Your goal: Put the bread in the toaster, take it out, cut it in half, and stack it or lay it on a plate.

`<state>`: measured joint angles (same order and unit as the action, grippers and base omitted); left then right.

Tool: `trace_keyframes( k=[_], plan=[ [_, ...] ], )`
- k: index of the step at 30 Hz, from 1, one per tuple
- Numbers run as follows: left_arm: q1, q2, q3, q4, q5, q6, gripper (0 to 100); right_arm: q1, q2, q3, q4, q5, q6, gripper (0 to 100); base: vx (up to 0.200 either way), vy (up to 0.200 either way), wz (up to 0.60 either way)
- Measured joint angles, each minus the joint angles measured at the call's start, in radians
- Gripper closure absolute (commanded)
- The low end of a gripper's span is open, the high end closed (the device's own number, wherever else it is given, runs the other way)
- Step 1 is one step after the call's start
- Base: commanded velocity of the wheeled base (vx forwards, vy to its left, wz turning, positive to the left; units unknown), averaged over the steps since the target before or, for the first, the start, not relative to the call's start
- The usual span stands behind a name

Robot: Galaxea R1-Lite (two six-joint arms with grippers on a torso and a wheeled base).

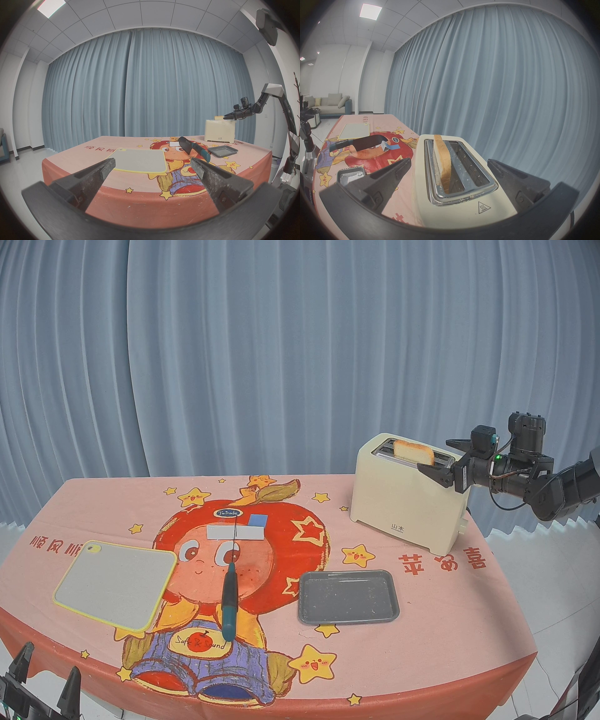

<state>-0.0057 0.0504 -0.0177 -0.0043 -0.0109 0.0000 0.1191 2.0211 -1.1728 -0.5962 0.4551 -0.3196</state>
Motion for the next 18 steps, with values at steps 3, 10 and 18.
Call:
trace_keyframes(
  k=[3, 10, 18],
  plan=[
    [0.000, 0.000, 0.000, 0.000, 0.000, 0.000, 0, 0.011, 0.010, -0.007, 0.000, 0.003, -0.001, 0, 0.000, 0.000, 0.00],
    [0.000, 0.000, 0.000, 0.000, 0.000, 0.000, 0, 0.029, 0.026, -0.036, -0.002, 0.028, 0.000, 0, 0.000, 0.000, 0.00],
    [0.000, 0.000, 0.000, 0.000, 0.000, 0.000, 0, 0.031, 0.049, -0.069, 0.002, 0.037, 0.005, 0, 0.000, 0.000, 0.00]
  ],
)
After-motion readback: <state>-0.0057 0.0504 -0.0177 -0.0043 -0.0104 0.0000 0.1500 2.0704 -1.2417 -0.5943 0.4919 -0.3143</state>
